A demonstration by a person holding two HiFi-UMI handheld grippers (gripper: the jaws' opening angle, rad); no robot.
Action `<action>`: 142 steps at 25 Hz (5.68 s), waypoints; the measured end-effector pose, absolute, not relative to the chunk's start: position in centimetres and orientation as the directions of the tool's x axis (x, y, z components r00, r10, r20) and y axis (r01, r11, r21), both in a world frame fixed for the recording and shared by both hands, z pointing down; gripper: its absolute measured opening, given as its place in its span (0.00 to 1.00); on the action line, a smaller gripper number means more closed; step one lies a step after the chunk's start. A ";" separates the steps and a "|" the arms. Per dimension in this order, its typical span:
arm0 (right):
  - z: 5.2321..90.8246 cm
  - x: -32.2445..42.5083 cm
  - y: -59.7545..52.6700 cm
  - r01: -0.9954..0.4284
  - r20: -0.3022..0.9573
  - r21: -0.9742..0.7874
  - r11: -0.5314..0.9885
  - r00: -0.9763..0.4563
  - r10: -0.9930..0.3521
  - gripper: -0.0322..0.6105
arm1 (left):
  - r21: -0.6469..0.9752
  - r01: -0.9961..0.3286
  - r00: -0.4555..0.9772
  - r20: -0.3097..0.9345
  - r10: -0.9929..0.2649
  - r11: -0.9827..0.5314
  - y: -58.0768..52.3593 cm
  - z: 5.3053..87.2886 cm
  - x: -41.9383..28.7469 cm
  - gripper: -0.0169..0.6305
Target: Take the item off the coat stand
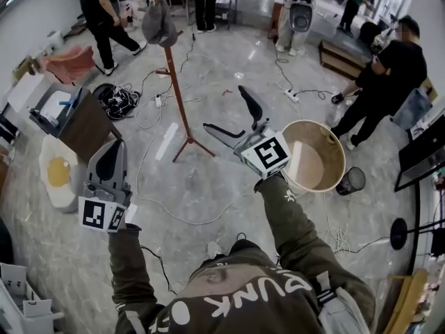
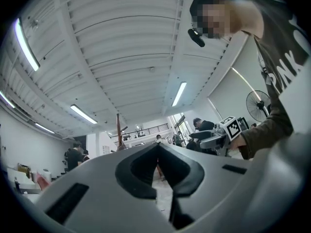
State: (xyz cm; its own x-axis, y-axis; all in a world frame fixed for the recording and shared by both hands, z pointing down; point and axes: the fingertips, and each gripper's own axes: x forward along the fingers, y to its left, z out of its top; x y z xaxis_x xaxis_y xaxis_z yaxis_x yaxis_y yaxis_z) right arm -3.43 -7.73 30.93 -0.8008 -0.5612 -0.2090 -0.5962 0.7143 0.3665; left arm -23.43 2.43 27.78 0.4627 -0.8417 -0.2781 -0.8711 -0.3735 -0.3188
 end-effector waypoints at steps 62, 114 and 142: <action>28.4 -22.6 -53.5 -0.571 -0.195 0.369 0.733 -0.819 -0.540 0.76 | -0.304 -0.887 0.428 -0.265 -0.864 -0.347 -40.3 28.5 -38.9 0.03; 22.2 -24.1 -59.0 -0.639 -0.311 0.345 0.687 -0.769 -0.559 0.10 | -0.322 -0.890 0.411 -0.259 -0.874 -0.323 -44.6 27.9 -39.9 0.03; 18.7 -18.9 -51.5 -0.639 -0.403 0.326 0.696 -0.760 -0.509 0.10 | -0.330 -0.884 0.429 -0.283 -0.858 -0.333 -42.5 26.6 -37.8 0.03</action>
